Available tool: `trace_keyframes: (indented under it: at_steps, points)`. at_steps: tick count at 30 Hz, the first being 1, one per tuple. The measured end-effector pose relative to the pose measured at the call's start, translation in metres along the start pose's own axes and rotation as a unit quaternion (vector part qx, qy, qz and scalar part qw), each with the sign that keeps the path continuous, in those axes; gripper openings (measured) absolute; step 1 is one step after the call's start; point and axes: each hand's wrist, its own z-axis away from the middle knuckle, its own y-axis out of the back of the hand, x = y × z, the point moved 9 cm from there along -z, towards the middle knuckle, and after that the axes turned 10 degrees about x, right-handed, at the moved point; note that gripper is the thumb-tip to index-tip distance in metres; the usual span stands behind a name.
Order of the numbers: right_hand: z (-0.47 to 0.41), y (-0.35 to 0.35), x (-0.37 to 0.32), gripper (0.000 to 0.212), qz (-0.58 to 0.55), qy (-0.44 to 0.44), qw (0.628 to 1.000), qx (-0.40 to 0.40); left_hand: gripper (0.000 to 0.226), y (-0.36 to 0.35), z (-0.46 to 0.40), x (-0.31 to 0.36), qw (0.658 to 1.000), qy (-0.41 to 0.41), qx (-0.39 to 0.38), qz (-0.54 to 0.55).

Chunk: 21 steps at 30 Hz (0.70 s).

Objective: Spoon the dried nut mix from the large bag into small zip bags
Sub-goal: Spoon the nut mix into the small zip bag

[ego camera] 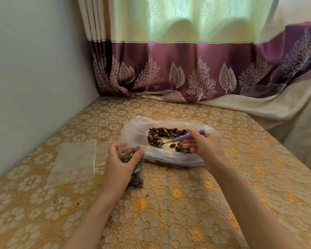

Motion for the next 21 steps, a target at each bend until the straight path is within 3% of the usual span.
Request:
trace_keyframes:
  at_steps: [7,13,21]
  points:
    - [0.009,-0.015,0.011,0.038,-0.027,-0.079,0.993,-0.085,0.061,0.000,0.000,-0.001,1.000,-0.004,0.004,-0.009]
    - [0.003,-0.002,0.012,0.027,-0.066,-0.105,0.992,-0.017,0.061,0.001,-0.001,-0.001,1.000,-0.011,0.010,-0.019]
    - [-0.002,0.015,0.000,0.027,-0.055,-0.066,0.996,0.017,0.061,0.000,-0.001,-0.001,1.000,-0.011,0.005,-0.021]
